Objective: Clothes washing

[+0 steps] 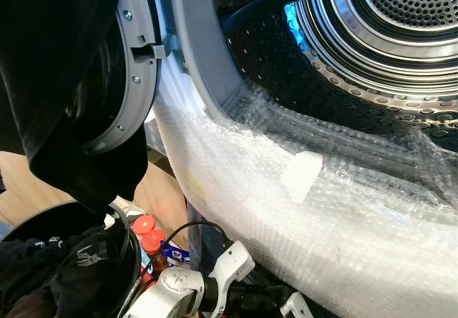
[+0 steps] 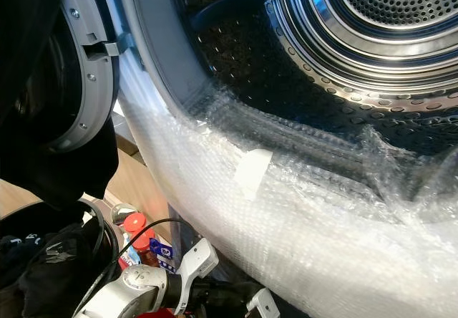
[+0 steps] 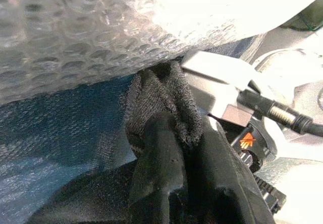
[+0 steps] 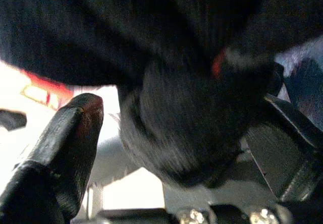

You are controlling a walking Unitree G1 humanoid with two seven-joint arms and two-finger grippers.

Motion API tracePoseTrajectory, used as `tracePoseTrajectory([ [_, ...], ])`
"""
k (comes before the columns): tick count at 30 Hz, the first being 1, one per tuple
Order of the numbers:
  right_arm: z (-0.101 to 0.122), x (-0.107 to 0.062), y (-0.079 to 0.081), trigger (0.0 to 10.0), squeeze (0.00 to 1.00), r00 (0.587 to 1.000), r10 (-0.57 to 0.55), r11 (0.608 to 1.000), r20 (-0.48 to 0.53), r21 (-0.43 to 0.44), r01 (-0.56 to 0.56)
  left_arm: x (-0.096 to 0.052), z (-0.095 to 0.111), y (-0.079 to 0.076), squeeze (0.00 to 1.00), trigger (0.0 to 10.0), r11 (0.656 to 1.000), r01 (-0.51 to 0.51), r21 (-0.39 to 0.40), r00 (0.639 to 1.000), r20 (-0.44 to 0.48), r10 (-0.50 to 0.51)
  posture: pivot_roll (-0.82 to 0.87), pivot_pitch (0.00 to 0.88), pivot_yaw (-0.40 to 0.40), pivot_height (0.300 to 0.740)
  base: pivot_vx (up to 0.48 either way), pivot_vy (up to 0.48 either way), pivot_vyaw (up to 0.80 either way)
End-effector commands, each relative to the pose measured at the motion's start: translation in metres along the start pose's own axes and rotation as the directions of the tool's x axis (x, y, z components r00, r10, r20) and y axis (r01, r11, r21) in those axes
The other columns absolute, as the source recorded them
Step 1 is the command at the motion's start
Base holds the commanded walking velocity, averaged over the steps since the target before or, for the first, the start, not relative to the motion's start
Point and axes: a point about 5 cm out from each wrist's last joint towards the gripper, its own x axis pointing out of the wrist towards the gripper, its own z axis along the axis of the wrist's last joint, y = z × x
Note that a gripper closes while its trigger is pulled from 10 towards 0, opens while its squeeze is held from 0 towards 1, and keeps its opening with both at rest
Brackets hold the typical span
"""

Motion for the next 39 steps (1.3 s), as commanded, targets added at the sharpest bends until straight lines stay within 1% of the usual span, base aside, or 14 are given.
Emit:
tracePoseTrajectory([
  [1, 0.006, 0.003, 0.002, 10.0, 0.0, 1.0, 0.005, 1.0, 0.017, -0.009, -0.005, 0.001, -0.002, 0.001, 0.0, 0.0, 1.0, -0.017, 0.013, 1.0, -0.015, 0.017, -0.02, 0.025, 0.009, 0.74, 0.0, 0.0, 0.0],
  [5, 0.006, 0.006, 0.003, 10.0, 0.0, 1.0, -0.006, 1.0, 0.02, 0.008, 0.006, 0.003, -0.001, 0.002, 0.0, 0.0, 1.0, -0.017, 0.012, 1.0, -0.007, 0.018, -0.02, 0.024, 0.01, 0.74, 0.0, 0.0, 0.0],
  [10, 0.015, 0.004, -0.001, 10.0, 0.0, 0.994, -0.048, 0.996, 0.098, 0.073, 0.041, 0.001, 0.0, 0.003, 0.0, 0.0, 1.0, -0.025, 0.016, 1.0, -0.011, 0.025, -0.03, 0.025, 0.011, 0.74, 0.0, 0.0, 0.0],
  [14, 0.015, 0.003, -0.004, 10.0, 0.0, 0.992, -0.071, 0.994, 0.105, 0.084, 0.062, -0.001, -0.003, 0.005, 0.0, 0.0, 0.999, -0.039, 0.017, 0.999, -0.029, 0.039, -0.02, 0.027, 0.008, 0.74, 0.0, 0.0, 0.0],
  [15, 0.015, 0.003, -0.005, 9.5, 0.0, 0.99, -0.084, 0.994, 0.111, 0.083, 0.075, -0.002, -0.004, 0.006, 0.0, 0.0, 0.999, -0.043, 0.017, 0.999, -0.03, 0.043, -0.02, 0.026, 0.008, 0.74, 0.0, 0.0, 0.0],
  [16, 0.015, 0.003, -0.007, 0.0, 0.0, 0.989, -0.102, 0.992, 0.111, 0.088, 0.092, -0.003, -0.004, 0.007, 0.0, 0.0, 0.999, -0.052, 0.015, 0.998, -0.029, 0.052, -0.02, 0.027, 0.008, 0.74, 0.0, 0.0, 0.0],
  [20, 0.014, 0.004, -0.006, 0.0, 0.0, 0.99, -0.098, 0.992, 0.106, 0.091, 0.088, -0.004, -0.004, 0.008, 0.0, 0.0, 0.998, -0.058, 0.014, 0.998, -0.025, 0.058, -0.02, 0.025, 0.006, 0.74, 0.0, 0.0, 0.0],
  [21, 0.013, 0.005, -0.004, 0.0, 0.0, 0.992, -0.08, 0.995, 0.092, 0.073, 0.074, -0.005, -0.004, 0.009, 0.0, 0.0, 0.998, -0.066, 0.014, 0.998, -0.025, 0.066, -0.02, 0.026, 0.006, 0.74, 0.0, 0.0, 0.0],
  [28, 0.011, 0.007, -0.001, 0.0, 0.0, 0.996, -0.052, 0.998, 0.068, 0.042, 0.049, -0.006, -0.005, 0.011, 0.0, 0.0, 0.997, -0.075, 0.014, 0.997, -0.028, 0.076, -0.02, 0.026, 0.008, 0.74, 0.0, 0.0, 0.0],
  [36, 0.01, 0.009, 0.002, 0.0, 0.0, 0.998, -0.021, 1.0, 0.06, 0.019, 0.02, -0.007, -0.006, 0.011, 0.0, 0.0, 0.996, -0.084, 0.011, 0.996, -0.028, 0.085, -0.01, 0.027, 0.006, 0.74, 0.0, 0.0, 0.0],
  [39, 0.01, 0.01, 0.004, 0.0, 0.0, 0.998, 0.01, 1.0, 0.063, 0.008, -0.011, -0.011, -0.009, 0.014, 0.0, 0.0, 0.995, -0.103, 0.007, 0.994, -0.032, 0.104, -0.01, 0.028, 0.008, 0.74, 0.0, 0.0, 0.0],
])
